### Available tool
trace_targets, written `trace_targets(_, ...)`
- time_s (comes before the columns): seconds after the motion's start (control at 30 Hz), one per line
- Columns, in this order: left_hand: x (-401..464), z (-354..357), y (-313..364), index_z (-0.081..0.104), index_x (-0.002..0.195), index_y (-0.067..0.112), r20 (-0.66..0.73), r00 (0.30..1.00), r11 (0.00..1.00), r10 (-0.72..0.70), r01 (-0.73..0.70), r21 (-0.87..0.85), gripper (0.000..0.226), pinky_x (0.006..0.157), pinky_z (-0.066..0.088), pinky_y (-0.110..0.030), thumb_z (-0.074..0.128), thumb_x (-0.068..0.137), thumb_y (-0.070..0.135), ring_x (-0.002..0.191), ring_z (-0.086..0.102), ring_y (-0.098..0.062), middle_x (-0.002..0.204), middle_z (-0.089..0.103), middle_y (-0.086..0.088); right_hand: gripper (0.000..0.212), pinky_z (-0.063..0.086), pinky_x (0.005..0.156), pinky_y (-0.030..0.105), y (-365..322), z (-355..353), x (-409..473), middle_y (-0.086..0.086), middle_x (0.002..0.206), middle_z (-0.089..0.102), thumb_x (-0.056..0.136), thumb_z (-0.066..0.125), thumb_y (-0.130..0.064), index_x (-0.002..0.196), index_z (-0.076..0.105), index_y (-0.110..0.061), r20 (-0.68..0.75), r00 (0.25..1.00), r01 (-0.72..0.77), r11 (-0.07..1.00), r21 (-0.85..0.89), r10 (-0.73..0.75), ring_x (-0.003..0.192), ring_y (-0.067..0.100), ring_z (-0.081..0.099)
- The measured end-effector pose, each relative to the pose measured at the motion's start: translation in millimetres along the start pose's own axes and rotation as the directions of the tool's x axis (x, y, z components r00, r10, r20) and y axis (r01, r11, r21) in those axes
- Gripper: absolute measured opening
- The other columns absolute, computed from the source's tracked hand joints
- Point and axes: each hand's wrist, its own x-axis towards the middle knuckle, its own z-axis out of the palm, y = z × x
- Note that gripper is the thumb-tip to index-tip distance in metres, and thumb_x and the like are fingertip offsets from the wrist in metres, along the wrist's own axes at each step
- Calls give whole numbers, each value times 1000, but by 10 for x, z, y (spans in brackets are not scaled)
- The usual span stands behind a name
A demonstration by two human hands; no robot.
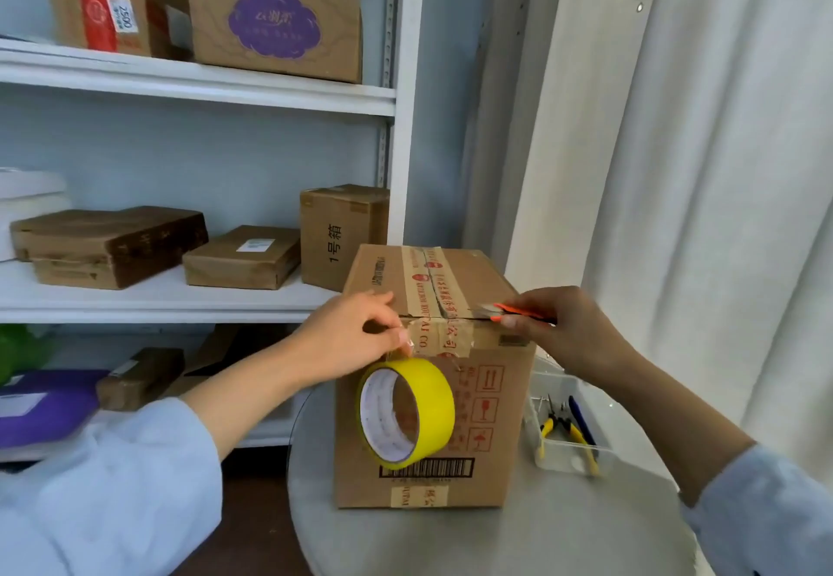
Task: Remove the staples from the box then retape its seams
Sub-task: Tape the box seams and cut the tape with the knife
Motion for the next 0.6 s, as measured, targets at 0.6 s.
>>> trace_targets(0.6, -117, 241, 484, 74, 79, 16, 42, 999, 877, -25, 42, -479, 20, 81, 35, -11, 59, 92, 23, 92, 49, 13, 86, 64, 20, 14, 49, 80, 36, -173, 135, 416, 4, 87, 65, 95, 56, -31, 88, 57, -19, 38, 992, -122, 984, 129, 118, 85, 23, 60)
